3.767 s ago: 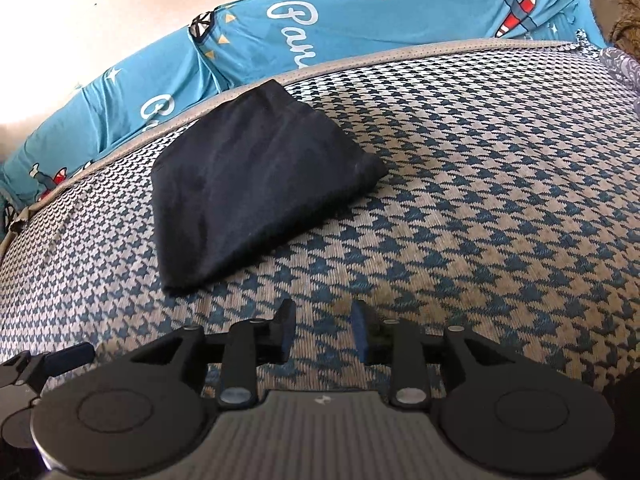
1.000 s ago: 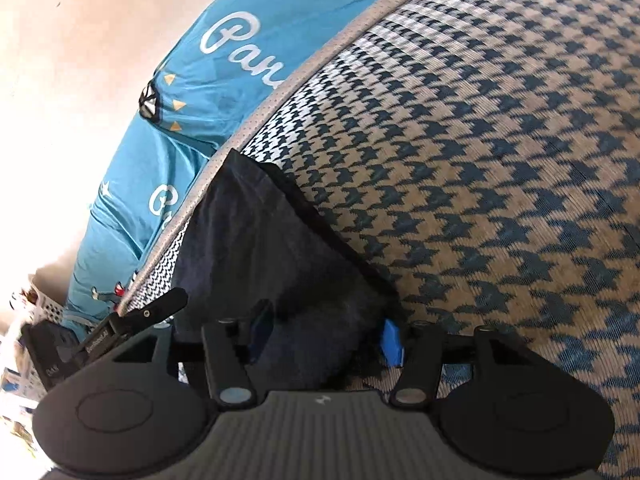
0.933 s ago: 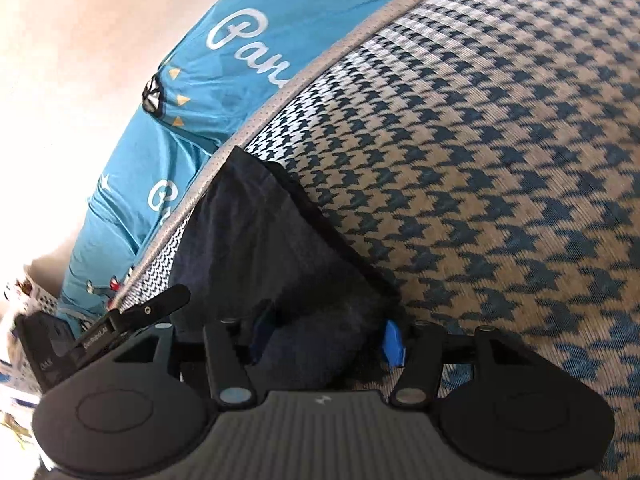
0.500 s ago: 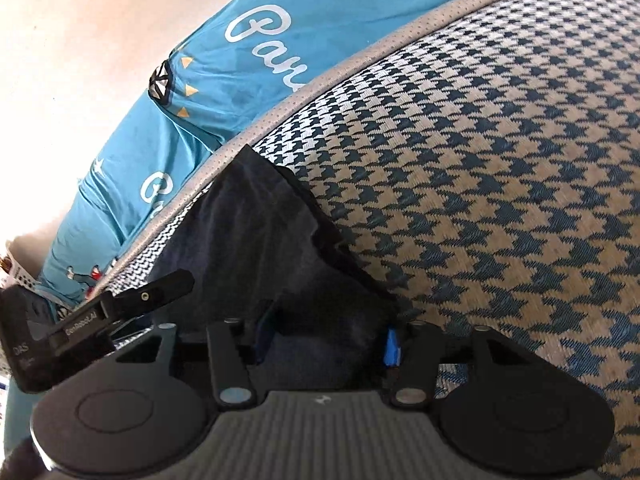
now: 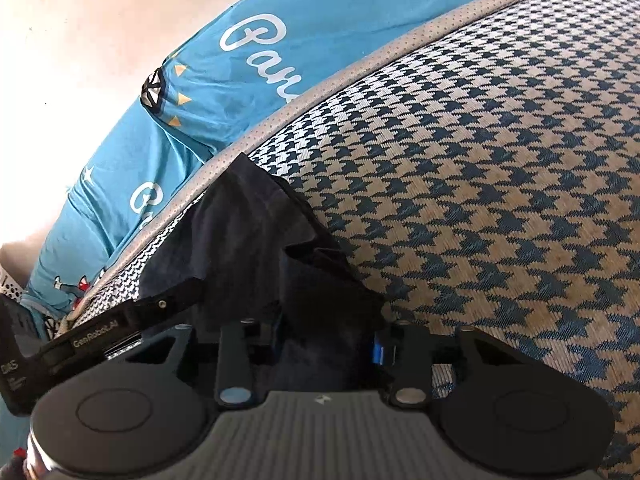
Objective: Fold clothes
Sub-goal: 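Grasp the folded pants with the left gripper beside the right gripper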
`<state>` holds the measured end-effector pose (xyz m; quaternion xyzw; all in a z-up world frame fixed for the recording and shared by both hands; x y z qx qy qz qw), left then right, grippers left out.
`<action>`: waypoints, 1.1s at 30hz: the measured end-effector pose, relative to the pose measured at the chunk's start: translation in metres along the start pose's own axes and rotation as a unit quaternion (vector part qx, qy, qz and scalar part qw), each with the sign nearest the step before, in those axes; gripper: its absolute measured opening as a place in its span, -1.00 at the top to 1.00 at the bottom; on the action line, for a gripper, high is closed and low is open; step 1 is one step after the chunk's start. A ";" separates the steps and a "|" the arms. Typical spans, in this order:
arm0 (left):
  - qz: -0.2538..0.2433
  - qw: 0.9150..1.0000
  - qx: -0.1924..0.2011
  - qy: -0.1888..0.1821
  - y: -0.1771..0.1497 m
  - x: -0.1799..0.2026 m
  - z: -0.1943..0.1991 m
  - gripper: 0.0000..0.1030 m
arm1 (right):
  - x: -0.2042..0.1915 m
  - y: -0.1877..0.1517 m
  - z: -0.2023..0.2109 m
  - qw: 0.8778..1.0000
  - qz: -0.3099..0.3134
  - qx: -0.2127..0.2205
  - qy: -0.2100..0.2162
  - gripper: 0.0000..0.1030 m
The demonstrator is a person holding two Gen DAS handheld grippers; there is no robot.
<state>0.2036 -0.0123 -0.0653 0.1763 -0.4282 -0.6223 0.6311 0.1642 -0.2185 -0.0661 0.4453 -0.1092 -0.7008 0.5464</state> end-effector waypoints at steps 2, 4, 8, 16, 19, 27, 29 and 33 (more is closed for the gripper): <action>-0.011 1.000 0.003 0.009 -0.001 0.005 0.001 0.37 | -0.003 -0.001 0.000 1.000 0.016 0.005 -0.009 0.34; -0.028 0.999 0.009 0.020 0.000 0.011 0.004 0.58 | -0.008 -0.001 0.000 0.999 0.036 0.011 -0.017 0.38; -0.048 0.998 0.029 0.042 0.007 0.017 0.017 0.67 | -0.017 0.001 0.005 0.997 0.065 0.023 -0.024 0.47; -0.052 0.992 0.049 0.100 0.007 0.009 0.067 0.67 | -0.054 -0.007 0.027 0.993 0.111 0.042 0.015 0.52; -0.040 0.991 0.057 0.115 0.001 0.002 0.095 0.67 | -0.064 -0.018 0.038 0.993 0.109 0.035 0.037 0.52; 0.001 0.991 0.010 0.136 -0.044 -0.014 0.127 0.65 | -0.070 -0.068 0.053 0.995 0.088 -0.015 0.046 0.52; 0.001 0.990 0.003 0.142 -0.051 -0.018 0.124 0.46 | -0.066 -0.079 0.047 0.995 0.092 -0.026 0.028 0.45; 0.017 0.989 0.005 0.148 -0.053 -0.025 0.128 0.16 | -0.060 -0.082 0.043 0.994 0.100 -0.029 0.008 0.20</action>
Point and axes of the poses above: each gripper's, at about its wrist camera, not at the fingertips, and z roughly against the way its jaws point, x to its right, y to its top, the point moved 9 cm from there along -z, roughly the way its jaws point, and after that the axes turned 7 degrees about x, right-handed, at the moved point
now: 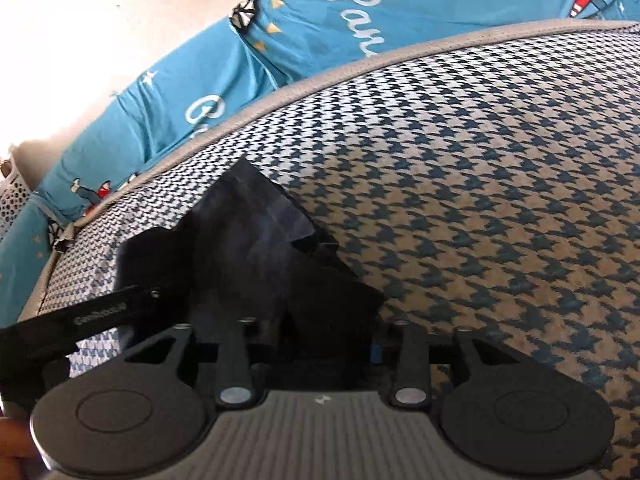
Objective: Fold clothes
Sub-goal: 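Grasp the folded pants with the left gripper beside the right gripper, then hold the black pants bundle with both grippers and lift it slightly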
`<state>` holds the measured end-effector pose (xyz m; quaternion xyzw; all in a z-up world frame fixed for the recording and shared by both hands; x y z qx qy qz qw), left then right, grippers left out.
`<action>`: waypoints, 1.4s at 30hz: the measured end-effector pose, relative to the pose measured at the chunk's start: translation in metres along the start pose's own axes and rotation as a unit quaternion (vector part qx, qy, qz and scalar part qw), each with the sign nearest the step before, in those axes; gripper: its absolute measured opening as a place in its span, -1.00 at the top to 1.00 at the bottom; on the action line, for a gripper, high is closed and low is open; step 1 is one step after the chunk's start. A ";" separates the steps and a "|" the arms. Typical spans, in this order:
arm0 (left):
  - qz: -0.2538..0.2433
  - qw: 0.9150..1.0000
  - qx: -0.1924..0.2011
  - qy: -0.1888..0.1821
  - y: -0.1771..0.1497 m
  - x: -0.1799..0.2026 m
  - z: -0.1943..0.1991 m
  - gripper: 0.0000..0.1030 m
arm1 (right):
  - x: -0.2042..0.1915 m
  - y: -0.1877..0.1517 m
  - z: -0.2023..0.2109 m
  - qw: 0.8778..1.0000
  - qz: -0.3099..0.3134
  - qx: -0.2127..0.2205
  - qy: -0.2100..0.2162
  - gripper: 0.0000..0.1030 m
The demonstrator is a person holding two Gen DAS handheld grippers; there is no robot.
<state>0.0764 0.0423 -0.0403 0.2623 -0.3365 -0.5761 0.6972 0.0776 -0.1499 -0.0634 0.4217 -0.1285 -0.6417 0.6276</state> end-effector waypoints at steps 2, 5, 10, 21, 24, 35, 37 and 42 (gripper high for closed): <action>0.013 1.000 -0.001 0.005 -0.002 -0.005 0.002 -0.05 | 0.002 -0.002 0.003 1.000 -0.005 0.002 0.000 0.15; 0.033 0.999 -0.010 0.004 -0.007 -0.011 0.002 -0.18 | 0.002 -0.005 0.007 1.000 -0.004 0.006 -0.002 0.12; 0.036 0.999 -0.012 0.003 -0.012 -0.011 0.004 -0.47 | -0.001 -0.007 0.006 1.000 0.013 0.012 -0.005 0.05; -0.012 1.000 0.002 -0.022 -0.010 0.022 0.000 0.42 | -0.013 -0.007 -0.001 0.997 0.061 0.044 -0.007 0.19; -0.034 0.999 0.011 -0.026 -0.007 0.031 0.004 0.66 | -0.015 -0.006 0.001 0.997 0.061 0.049 -0.006 0.35; -0.053 0.998 0.036 -0.002 0.005 0.032 0.029 0.68 | -0.038 -0.006 0.026 0.993 0.081 0.084 -0.022 0.52; -0.055 0.998 0.041 0.001 0.007 0.029 0.036 0.68 | -0.044 -0.008 0.030 0.993 0.083 0.086 -0.021 0.52; -0.052 0.997 0.053 0.010 0.012 0.019 0.052 0.68 | -0.059 -0.010 0.037 0.990 0.103 0.095 -0.021 0.52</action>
Point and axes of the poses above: each gripper's, at about its wrist camera, not at the fingertips, and z roughly against the way its jaws point, x to its right, y to its top, the point moved 9 cm from there along -z, roughly the way its jaws point, and after that the axes turned 7 degrees about x, right-handed, at the moved point
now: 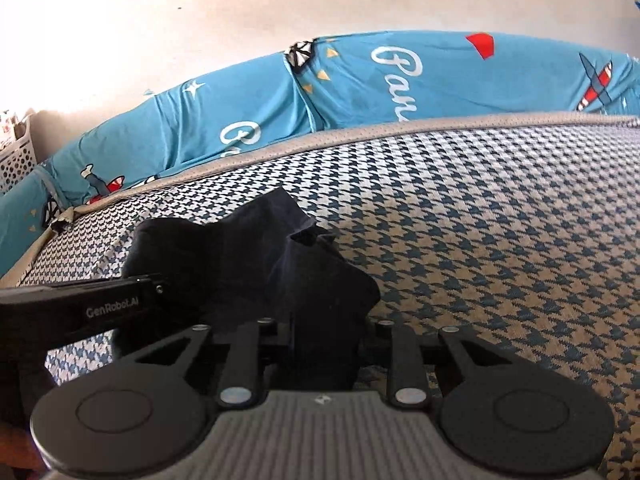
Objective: Fold clothes
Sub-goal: 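Hold the black pants bundle with both grippers and lift it slightly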
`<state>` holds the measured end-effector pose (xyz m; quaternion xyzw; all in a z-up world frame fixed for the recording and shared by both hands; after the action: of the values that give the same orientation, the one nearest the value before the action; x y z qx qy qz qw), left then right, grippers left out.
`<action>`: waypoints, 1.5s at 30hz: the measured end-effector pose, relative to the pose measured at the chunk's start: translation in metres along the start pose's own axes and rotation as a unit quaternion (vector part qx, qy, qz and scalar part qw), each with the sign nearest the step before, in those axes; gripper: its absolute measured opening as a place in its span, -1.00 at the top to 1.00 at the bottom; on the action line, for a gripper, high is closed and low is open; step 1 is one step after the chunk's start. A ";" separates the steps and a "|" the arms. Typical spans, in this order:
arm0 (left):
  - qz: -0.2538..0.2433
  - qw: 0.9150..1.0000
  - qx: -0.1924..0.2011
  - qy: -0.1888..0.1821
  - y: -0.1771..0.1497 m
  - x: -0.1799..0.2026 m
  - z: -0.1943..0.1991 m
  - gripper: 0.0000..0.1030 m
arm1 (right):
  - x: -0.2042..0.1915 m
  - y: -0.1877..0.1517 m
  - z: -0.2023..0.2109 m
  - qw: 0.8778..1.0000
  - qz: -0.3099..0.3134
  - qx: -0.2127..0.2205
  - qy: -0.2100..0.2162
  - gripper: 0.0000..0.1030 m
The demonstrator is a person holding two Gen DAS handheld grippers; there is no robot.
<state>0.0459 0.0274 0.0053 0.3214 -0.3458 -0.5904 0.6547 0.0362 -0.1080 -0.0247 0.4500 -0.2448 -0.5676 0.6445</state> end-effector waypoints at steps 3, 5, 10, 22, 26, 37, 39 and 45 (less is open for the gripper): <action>0.003 1.000 0.005 0.004 0.002 -0.006 0.007 0.68 | -0.010 0.003 0.004 1.000 0.011 0.006 0.001 0.52; 0.007 1.000 0.007 0.005 0.002 -0.010 0.010 0.68 | -0.017 0.005 0.007 1.000 0.018 0.011 0.000 0.52; 0.025 1.000 -0.001 0.000 -0.001 -0.018 0.013 0.68 | -0.022 0.005 0.010 1.000 0.025 0.013 -0.005 0.52; 0.105 0.994 -0.038 0.009 -0.014 -0.050 0.004 -0.35 | 0.027 -0.021 0.015 0.998 -0.060 -0.025 -0.008 0.10; 0.120 0.992 -0.044 0.005 -0.019 -0.053 0.002 -0.46 | 0.031 -0.025 0.019 0.997 -0.073 -0.024 0.000 0.03; 0.140 0.988 -0.062 -0.031 -0.031 -0.039 -0.013 -0.57 | 0.037 -0.039 0.013 0.991 -0.131 -0.035 0.021 -0.09; 0.138 0.988 -0.066 -0.037 -0.032 -0.035 -0.017 -0.59 | 0.035 -0.039 0.011 0.991 -0.129 -0.033 0.024 -0.09; 0.120 0.990 -0.066 -0.034 -0.035 -0.025 -0.027 -0.80 | 0.029 -0.037 0.005 0.993 -0.110 -0.024 0.030 -0.10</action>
<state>0.0473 0.0493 -0.0403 0.2130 -0.3639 -0.5399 0.7285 0.0203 -0.1354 -0.0596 0.4754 -0.1603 -0.6273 0.5957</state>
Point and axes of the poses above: each gripper's, at about its wrist camera, not at the fingertips, and z roughly against the way its jaws point, x to its right, y to its top, the point moved 9 cm from there along -z, roughly the way its jaws point, and after that the axes turned 7 degrees about x, right-handed, at the moved point
